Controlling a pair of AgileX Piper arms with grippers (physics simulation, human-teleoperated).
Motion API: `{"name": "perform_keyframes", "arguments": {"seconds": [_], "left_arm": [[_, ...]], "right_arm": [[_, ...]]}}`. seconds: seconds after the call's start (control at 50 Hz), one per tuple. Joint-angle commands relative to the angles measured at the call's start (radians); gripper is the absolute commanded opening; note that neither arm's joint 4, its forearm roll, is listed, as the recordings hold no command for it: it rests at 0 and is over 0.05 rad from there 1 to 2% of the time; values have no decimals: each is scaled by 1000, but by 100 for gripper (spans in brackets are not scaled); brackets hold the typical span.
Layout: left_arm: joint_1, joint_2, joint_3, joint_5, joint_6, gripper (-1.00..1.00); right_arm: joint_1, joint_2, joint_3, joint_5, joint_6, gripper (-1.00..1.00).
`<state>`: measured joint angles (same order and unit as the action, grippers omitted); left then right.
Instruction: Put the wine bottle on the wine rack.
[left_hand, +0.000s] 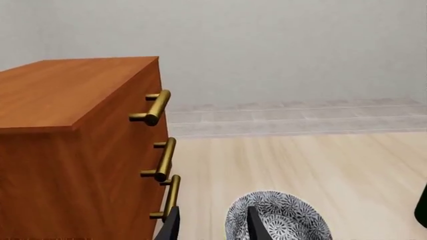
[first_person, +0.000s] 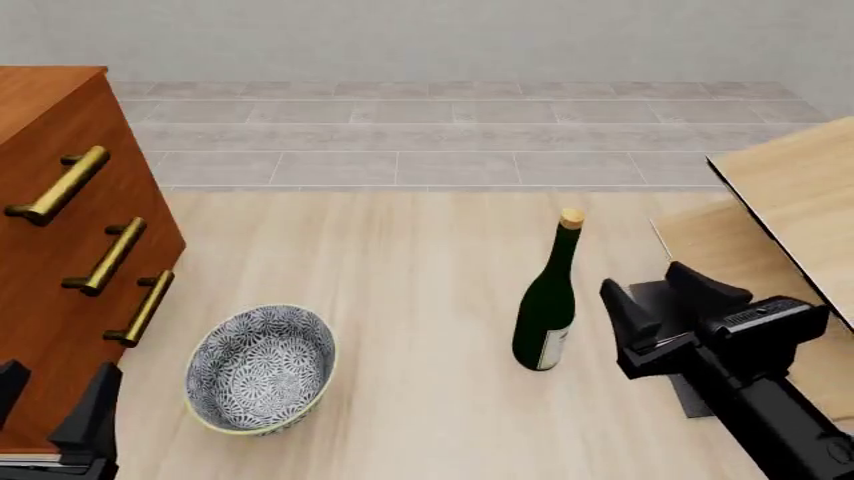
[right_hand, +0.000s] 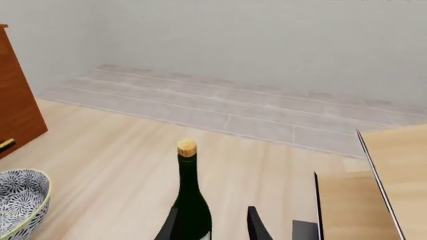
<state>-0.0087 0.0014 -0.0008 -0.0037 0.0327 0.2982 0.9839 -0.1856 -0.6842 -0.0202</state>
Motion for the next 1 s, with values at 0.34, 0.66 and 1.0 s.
{"name": "perform_keyframes", "arguments": {"seconds": [0.34,0.66,1.0], "left_arm": [[-8,-1,0,15,-3,100],[-13,-1,1,31,-7,100],[-10,-1,1,39,-6,100]], "right_arm": [[62,148,-88,-74,-5,100],[82,213,-121,-111,-3,100],[89,267,-142,-157,9,100]]}}
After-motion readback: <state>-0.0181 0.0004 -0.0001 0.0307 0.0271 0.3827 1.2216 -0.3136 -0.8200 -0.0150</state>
